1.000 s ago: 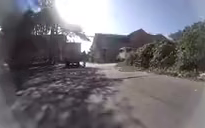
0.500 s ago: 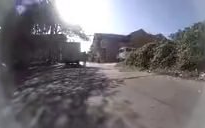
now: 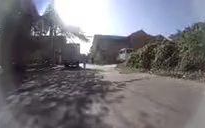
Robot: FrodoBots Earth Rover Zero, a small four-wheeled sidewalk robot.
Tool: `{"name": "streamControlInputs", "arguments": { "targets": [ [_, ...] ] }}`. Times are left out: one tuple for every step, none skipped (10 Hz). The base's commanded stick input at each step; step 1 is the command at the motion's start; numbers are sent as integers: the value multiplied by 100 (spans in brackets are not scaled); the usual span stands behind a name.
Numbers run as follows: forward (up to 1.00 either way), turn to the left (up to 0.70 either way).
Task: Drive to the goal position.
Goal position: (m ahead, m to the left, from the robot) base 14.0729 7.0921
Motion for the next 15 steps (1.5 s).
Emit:
{"name": "streamControlInputs", "arguments": {
  "targets": [
    [70, -3],
    [70, -3],
    [70, -3],
    [70, -3],
    [70, -3],
    [70, -3],
    [70, -3],
    [70, -3],
    [70, -3],
    [70, -3],
    [70, -3],
    [70, -3],
    [70, -3],
    [70, -3],
    [70, -3]
  ]
}}
